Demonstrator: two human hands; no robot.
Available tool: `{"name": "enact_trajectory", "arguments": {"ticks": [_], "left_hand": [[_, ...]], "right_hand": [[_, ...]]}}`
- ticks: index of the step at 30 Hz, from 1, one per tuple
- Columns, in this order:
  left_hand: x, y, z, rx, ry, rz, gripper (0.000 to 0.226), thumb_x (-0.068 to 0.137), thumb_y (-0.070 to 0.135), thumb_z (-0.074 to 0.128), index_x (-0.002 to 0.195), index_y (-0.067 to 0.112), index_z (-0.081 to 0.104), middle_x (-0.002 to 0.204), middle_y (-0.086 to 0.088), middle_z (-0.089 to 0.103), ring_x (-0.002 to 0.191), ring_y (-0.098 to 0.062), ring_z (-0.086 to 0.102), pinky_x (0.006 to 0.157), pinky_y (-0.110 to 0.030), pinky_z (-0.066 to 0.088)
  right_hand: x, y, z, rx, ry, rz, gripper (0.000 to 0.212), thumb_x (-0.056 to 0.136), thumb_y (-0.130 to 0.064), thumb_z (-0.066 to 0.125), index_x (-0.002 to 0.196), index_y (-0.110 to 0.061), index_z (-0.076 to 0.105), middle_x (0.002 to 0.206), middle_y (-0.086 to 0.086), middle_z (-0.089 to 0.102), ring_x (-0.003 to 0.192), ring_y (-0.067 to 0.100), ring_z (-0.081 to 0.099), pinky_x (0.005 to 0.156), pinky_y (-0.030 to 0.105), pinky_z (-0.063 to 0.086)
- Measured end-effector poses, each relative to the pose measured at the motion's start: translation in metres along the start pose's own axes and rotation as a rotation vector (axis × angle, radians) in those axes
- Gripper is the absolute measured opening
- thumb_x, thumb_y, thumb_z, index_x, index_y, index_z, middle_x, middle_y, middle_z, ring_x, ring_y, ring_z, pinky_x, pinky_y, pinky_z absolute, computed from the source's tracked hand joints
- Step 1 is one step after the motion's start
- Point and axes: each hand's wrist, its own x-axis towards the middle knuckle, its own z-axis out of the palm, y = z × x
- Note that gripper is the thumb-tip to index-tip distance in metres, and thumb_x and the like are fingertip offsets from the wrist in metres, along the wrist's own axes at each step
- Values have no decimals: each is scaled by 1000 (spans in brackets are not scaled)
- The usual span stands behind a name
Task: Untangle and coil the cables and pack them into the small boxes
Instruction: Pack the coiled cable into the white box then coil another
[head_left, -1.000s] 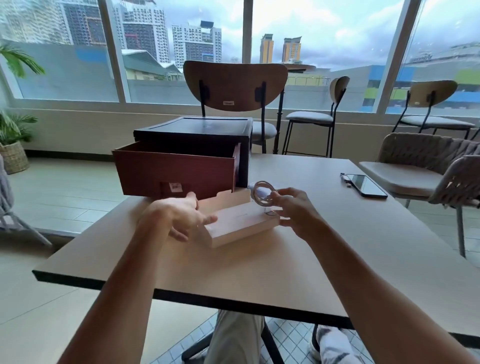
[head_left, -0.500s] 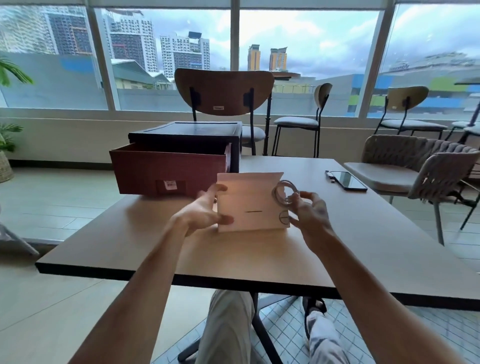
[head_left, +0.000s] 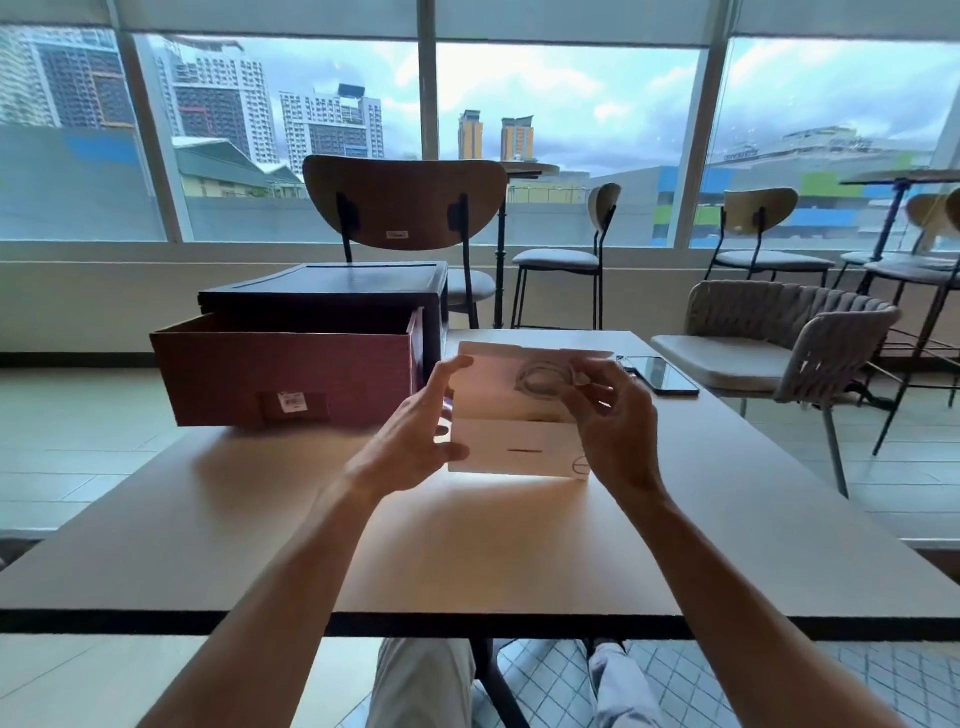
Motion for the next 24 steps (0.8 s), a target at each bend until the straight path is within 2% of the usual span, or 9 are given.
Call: {"name": "enact_trajectory", "arguments": {"ticks": [3,7,9,13,16,19,21,24], "left_hand": [[3,-7,1,-21,-6,8,100,76,0,80,145,43,22,117,-3,54,100,-19,63,86,-30,57],[5,-16,3,-47,-26,-8,99,76,2,81,143,46,22,120,-5,55,98,-16,65,79,-22,57],[7,-17,4,-67,-37,-14,98,77,1,80,142,47,22,119,-5,53,97,-17,66,78,-22,58],[9,-20,5,-118,-59,-34,100,76,0,81,139,53,23,118,-4,51,98,-18,66,82,-39,61],[11,-23,1,-134,-68,-69,99,76,1,81,141,50,23,119,-5,49,99,-19,64,83,-39,60],[13,-25,-2,-166,-76,-121,100,76,1,82,145,43,23,121,-6,46,99,-20,61,81,-35,60],[14,-25,-2,-168,-97,-132,101,77,1,81,145,43,22,121,-7,47,99,-21,62,80,-34,60],[17,-24,-2,-186,-120,-153,101,78,-1,80,145,46,21,122,-5,47,101,-20,62,83,-37,60]], "right_hand": [[7,1,1,-39,12,-43,24,80,-18,81,100,-19,68,89,-14,71,81,-1,69,77,25,58],[13,0,8,-117,-130,-121,19,77,-19,84,85,-14,67,81,-9,71,75,-1,69,69,16,54],[15,-1,17,-183,-230,-186,18,77,-21,84,84,-15,69,82,-8,72,75,0,69,67,17,56],[18,-1,30,-331,-415,-267,14,80,-27,81,86,-20,70,86,-9,73,76,2,67,69,34,60],[24,-4,27,-412,-542,-245,7,89,-24,70,95,-21,73,98,-6,72,87,10,66,79,39,57],[23,0,20,-527,-679,-160,21,98,-26,56,113,-23,70,119,-2,67,109,19,59,97,38,46],[20,4,15,-543,-709,-130,26,101,-24,52,125,-26,60,126,-2,64,115,21,54,99,35,37],[20,6,12,-625,-774,-148,42,96,-28,59,134,-31,41,132,-4,59,121,20,47,95,30,24]]}}
